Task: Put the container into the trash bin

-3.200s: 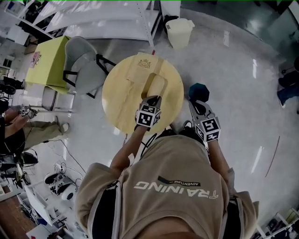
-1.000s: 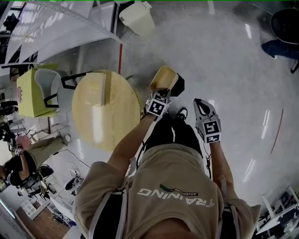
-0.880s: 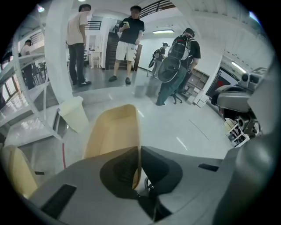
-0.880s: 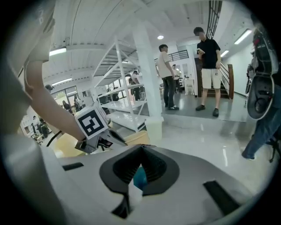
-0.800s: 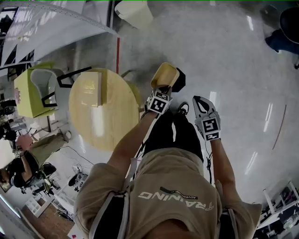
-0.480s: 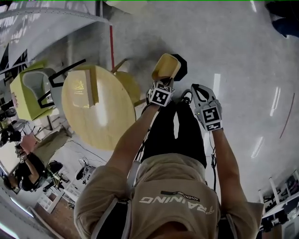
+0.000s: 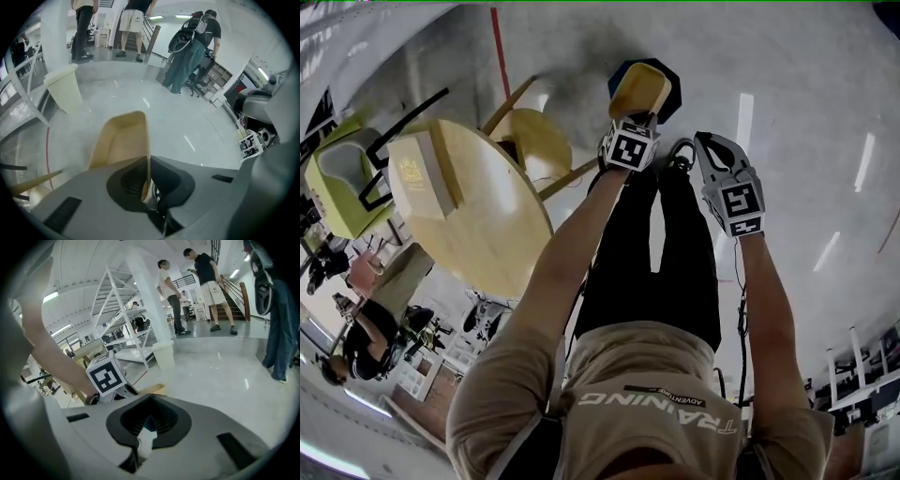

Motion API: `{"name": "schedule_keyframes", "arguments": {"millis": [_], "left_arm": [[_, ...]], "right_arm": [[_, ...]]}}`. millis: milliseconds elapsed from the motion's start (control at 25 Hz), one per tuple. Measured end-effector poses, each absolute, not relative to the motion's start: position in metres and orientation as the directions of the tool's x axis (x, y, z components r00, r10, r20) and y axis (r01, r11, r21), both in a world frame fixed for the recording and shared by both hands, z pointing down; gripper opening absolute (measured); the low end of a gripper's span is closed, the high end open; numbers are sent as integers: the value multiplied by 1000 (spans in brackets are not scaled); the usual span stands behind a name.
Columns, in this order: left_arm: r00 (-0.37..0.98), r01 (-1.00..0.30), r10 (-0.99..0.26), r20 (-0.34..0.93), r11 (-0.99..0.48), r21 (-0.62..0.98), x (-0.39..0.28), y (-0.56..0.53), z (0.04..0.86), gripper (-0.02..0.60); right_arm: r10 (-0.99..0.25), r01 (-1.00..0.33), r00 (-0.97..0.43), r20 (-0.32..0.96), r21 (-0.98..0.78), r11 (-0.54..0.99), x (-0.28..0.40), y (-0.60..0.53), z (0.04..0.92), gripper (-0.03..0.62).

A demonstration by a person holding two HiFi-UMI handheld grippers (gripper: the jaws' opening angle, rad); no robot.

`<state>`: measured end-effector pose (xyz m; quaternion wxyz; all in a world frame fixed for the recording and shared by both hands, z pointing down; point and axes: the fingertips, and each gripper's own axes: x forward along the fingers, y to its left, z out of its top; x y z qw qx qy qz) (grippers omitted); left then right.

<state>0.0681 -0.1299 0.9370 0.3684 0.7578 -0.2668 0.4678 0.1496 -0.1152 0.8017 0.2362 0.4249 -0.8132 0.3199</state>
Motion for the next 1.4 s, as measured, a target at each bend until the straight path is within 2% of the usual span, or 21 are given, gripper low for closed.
{"name": "schedule_keyframes", "arguments": {"millis": [360,800,1000,1160,1400], "left_arm": [[405,-757,-5,914,-563,333,57,-142,1044,20],[365,-744,64,929,-580,333,64,-141,1118,20],[345,-742,54,937,-595,308,63,-137,1138,28],[326,-749,46,944,-597,288,57,-136,1146,66],[333,-753,29,943,-593,284,56,-139,1134,66]], "right_arm": [[-494,-841,-532,688,-360,405,142,-130,912,-2],[-472,-830,-550,689,-391,397,149,-133,967,-2],[-467,-830,-552,691,-406,382,152,-126,980,-2],[-453,-824,-560,694,-413,388,151,-118,985,-2],[-447,-823,-562,696,-415,388,151,-110,977,-2]]}}
